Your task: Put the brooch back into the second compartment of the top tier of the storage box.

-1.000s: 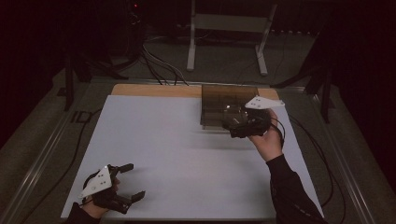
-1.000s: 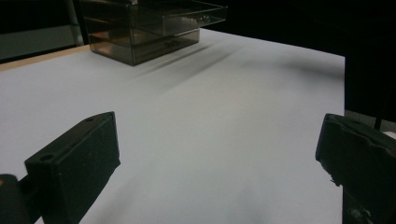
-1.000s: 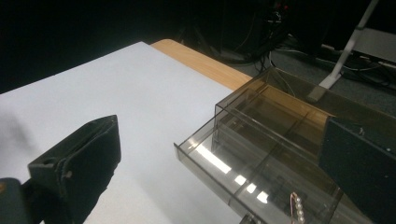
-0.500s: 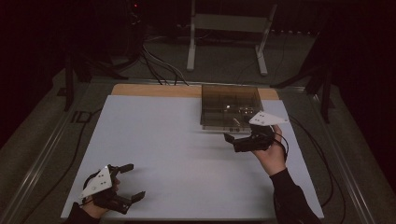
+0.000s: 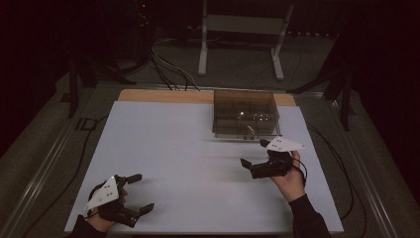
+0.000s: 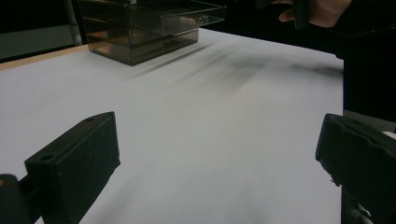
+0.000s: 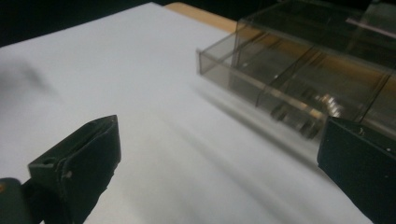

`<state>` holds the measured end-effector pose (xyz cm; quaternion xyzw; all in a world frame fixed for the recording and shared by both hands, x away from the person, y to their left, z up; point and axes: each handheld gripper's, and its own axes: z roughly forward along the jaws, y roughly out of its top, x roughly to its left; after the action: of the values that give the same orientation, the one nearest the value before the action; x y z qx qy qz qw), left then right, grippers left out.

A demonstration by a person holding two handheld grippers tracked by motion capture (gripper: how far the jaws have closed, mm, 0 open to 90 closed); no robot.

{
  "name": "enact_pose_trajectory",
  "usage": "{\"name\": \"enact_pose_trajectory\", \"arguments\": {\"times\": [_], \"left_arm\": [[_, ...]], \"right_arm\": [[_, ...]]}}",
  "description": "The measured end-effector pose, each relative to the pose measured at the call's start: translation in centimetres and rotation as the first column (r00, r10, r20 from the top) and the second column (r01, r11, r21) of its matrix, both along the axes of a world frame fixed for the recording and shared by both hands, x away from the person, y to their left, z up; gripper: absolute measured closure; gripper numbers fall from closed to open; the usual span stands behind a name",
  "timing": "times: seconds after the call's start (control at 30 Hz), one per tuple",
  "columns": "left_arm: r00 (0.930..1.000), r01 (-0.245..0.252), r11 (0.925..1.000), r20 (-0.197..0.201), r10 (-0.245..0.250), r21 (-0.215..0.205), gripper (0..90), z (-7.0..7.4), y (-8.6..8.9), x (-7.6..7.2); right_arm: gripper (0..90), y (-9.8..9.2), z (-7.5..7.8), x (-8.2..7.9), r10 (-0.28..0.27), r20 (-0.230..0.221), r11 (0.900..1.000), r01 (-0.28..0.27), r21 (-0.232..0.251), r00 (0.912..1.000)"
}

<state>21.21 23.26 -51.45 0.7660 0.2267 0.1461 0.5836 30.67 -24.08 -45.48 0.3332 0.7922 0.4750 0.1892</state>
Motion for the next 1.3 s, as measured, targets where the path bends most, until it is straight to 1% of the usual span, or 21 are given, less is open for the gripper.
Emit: {"name": "enact_pose_trajectory", "arguments": {"times": [0.07,0.13,0.2,0.3,0.33,0.43,0.47,0.6,0.7,0.73,0.87,0.9,0.93,1.0,1.1,1.17,1.23,1.3], "left_arm": [[1.0000,-0.001,1.0000,0.000,0.001,-0.003,0.7,0.0,0.0,0.0],[1.0000,-0.002,1.0000,-0.003,0.002,-0.004,0.6,0.0,0.0,0.0],[1.0000,0.000,1.0000,-0.001,0.000,-0.002,0.6,0.0,0.0,0.0],[1.0000,-0.002,1.0000,-0.003,0.002,-0.006,0.6,0.0,0.0,0.0],[1.0000,-0.001,1.0000,-0.004,0.001,-0.004,0.6,0.0,0.0,0.0],[1.0000,-0.001,1.0000,-0.002,0.001,-0.007,0.7,0.0,0.0,0.0],[1.0000,-0.001,1.0000,-0.002,0.001,-0.007,0.6,0.0,0.0,0.0],[1.0000,0.001,1.0000,-0.001,-0.001,-0.004,0.6,0.0,0.0,0.0],[1.0000,0.002,1.0000,-0.001,-0.002,-0.004,0.6,0.0,0.0,0.0],[1.0000,0.003,1.0000,-0.003,-0.003,-0.004,0.6,0.0,0.0,0.0],[1.0000,0.002,1.0000,-0.005,-0.002,-0.009,0.6,0.0,0.0,0.1],[1.0000,0.003,1.0000,-0.004,-0.003,-0.003,0.6,0.0,0.0,0.0],[1.0000,0.005,1.0000,-0.002,-0.005,-0.001,0.7,0.0,0.0,0.0],[1.0000,0.003,1.0000,-0.001,-0.003,-0.005,0.6,0.0,0.0,0.0],[1.0000,0.004,1.0000,-0.002,-0.004,0.000,0.6,0.0,0.0,0.0],[1.0000,0.004,1.0000,-0.001,-0.004,-0.003,0.6,0.0,0.0,0.0],[1.0000,0.003,1.0000,0.000,-0.003,-0.002,0.6,0.0,0.0,0.0],[1.0000,0.004,1.0000,-0.002,-0.004,0.000,0.7,0.0,-0.1,0.0]], "right_arm": [[0.0,-0.1,-0.3,-0.1,0.001,0.000,1.000,-0.001,-0.002,1.0000],[0.0,-0.3,-1.1,-0.4,0.010,-0.009,1.000,-0.010,0.002,0.9999],[0.0,-0.4,-1.6,-0.6,0.016,-0.013,1.000,-0.016,-0.001,0.9998],[0.0,-0.5,-2.0,-0.8,0.018,-0.015,1.000,-0.018,-0.008,0.9997],[0.0,-0.6,-2.4,-1.0,0.021,-0.018,1.000,-0.021,-0.013,0.9996],[0.0,-0.8,-3.0,-1.3,0.026,-0.029,1.000,-0.026,-0.017,0.9993],[0.0,-0.9,-3.3,-1.4,0.025,-0.032,1.000,-0.026,-0.012,0.9992],[0.0,-1.3,-4.2,-1.9,0.022,-0.043,0.999,-0.023,-0.024,0.9988],[0.0,-1.6,-4.6,-2.3,0.022,-0.051,0.999,-0.023,-0.026,0.9985],[0.0,-1.9,-4.9,-2.6,0.021,-0.058,0.999,-0.023,-0.036,0.9981],[0.0,-2.4,-5.2,-3.1,0.019,-0.059,0.999,-0.021,-0.033,0.9981],[0.0,-2.6,-5.3,-3.3,0.025,-0.054,0.999,-0.026,-0.027,0.9982],[0.0,-2.8,-5.4,-3.7,0.019,-0.054,0.999,-0.021,-0.039,0.9984],[0.0,-3.0,-5.6,-4.0,0.024,-0.049,0.999,-0.027,-0.047,0.9985],[0.0,-3.4,-5.8,-4.5,0.014,-0.053,0.998,-0.018,-0.060,0.9985],[0.0,-3.9,-5.8,-4.9,0.009,-0.048,0.998,-0.012,-0.064,0.9988],[0.0,-4.3,-5.9,-5.2,0.000,-0.051,0.999,-0.003,-0.054,0.9987],[0.0,-4.8,-6.0,-5.4,-0.015,-0.053,0.998,0.012,-0.060,0.9985]]}}
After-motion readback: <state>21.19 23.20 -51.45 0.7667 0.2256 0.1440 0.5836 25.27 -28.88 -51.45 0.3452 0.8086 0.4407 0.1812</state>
